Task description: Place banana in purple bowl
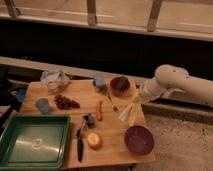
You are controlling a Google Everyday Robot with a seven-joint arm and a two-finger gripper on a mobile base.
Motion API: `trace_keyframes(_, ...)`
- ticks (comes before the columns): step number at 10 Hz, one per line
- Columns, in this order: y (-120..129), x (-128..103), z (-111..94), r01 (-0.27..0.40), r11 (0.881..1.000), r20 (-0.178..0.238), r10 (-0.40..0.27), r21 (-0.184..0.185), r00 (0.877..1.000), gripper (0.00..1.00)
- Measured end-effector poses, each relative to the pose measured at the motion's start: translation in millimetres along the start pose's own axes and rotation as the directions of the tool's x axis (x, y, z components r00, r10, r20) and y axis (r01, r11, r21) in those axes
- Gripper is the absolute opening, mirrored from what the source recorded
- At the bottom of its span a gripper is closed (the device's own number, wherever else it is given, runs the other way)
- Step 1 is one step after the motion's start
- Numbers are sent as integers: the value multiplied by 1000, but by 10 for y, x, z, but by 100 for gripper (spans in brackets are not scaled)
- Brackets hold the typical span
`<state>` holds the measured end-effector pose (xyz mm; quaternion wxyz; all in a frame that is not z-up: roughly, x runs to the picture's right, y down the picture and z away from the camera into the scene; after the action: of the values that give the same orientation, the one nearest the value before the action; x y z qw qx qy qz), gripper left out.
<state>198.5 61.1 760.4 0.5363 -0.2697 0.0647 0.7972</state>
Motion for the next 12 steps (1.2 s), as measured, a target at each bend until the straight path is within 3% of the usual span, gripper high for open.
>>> trace_keyframes(3,-595,228,-325,-74,997,-25,75,30,997,0)
trace_keyframes(4,-774,364,-379,-100,994,-57,103,51,993,0)
trace_keyframes(6,-933,730,-301,-124,989,-125,133,77,983,0)
trace_keyframes(8,-978,1094,-183,-153,985,-166,164,77,972,0)
trace_keyframes(10,-940,1306,-15,-154,986,-212,165,71,963,2)
trace_keyframes(12,-769,1324,213,-135,990,-251,143,49,957,20)
